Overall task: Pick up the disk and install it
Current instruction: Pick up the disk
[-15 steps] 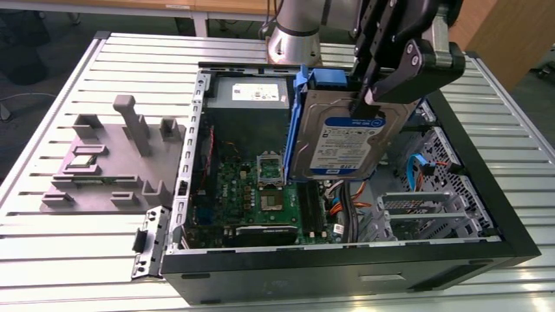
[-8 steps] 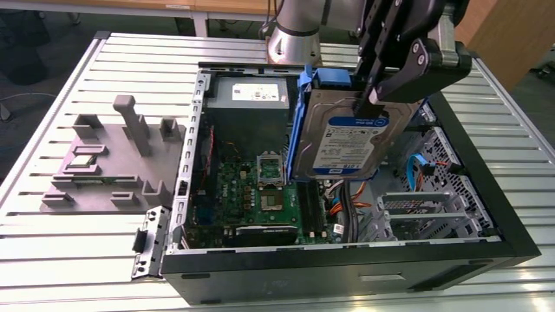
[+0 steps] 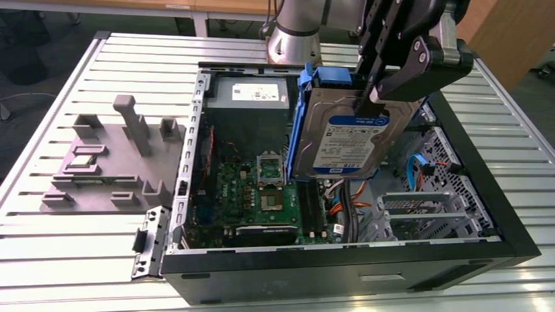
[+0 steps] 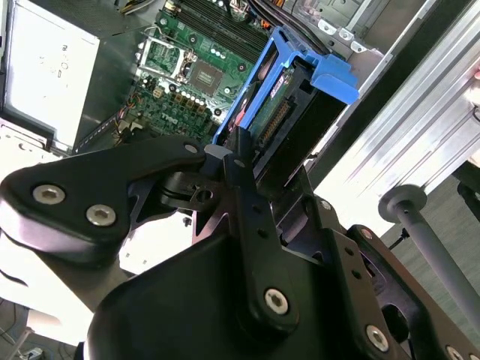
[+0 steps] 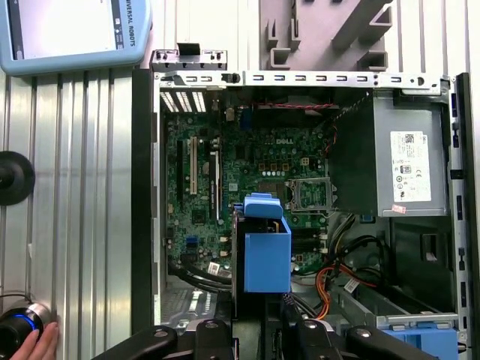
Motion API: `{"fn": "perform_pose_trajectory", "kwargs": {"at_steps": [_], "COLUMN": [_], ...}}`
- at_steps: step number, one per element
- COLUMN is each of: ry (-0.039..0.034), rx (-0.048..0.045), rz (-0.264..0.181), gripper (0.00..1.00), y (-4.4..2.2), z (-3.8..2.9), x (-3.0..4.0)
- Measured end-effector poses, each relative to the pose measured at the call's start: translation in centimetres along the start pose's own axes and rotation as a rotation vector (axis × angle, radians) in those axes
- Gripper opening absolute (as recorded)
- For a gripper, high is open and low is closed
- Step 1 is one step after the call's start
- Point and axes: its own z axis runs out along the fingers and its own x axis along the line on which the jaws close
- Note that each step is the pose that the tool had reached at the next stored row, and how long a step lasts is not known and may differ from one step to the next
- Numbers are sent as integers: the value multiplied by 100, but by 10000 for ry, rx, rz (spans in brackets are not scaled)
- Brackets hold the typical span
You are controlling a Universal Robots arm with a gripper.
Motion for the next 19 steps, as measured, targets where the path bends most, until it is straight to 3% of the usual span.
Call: {"fn": "perform_pose_trajectory", "kwargs": {"at_steps": [9,15,19], "ry": [0,1,0], "rx": [0,-1,0], "rz": [0,0,-1], "gripper": [35,35,35], "y": [-45,-151,-256], "z": [-2,-9,-14], "x": [-1,-4,-6]}}
